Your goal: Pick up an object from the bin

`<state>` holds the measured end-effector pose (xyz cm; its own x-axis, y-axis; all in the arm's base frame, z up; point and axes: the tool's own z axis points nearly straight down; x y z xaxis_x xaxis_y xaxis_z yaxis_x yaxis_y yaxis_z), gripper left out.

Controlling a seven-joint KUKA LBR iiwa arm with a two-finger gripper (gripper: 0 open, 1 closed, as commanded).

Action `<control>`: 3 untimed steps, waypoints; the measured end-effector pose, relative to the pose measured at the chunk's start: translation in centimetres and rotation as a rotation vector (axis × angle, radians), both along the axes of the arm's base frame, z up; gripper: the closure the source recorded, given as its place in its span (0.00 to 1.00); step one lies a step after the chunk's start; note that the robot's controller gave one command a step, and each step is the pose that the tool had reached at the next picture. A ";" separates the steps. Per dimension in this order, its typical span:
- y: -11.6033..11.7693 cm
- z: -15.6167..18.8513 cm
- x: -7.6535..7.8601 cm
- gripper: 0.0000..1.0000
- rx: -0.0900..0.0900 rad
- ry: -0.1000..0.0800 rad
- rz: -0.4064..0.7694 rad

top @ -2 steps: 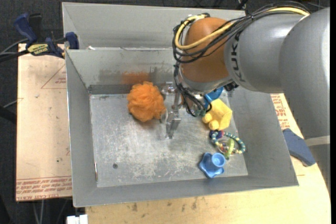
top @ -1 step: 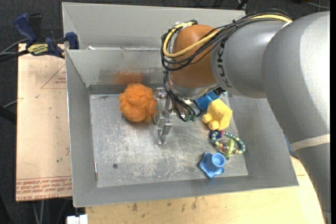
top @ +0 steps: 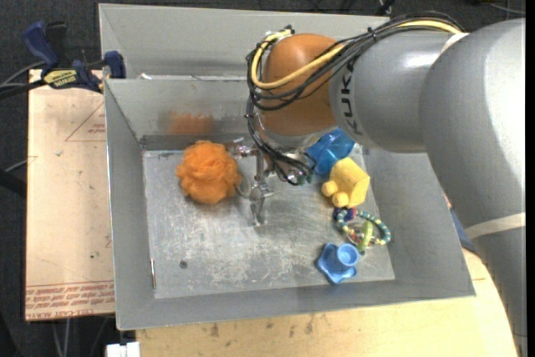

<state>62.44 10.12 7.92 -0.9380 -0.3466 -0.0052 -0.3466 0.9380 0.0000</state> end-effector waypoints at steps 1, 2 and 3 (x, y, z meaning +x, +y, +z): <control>0.3 0.5 0.8 0.00 0.001 0.002 -0.105; 2.4 0.2 1.1 0.00 0.001 0.001 -0.340; 5.5 -0.7 2.4 1.00 0.001 0.003 0.002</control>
Offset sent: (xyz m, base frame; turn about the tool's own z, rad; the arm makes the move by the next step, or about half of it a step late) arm 0.0148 0.0706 -0.0092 -0.1090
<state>64.87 15.59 7.26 -0.9374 -0.3481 -0.0027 -0.3481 0.9374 0.0017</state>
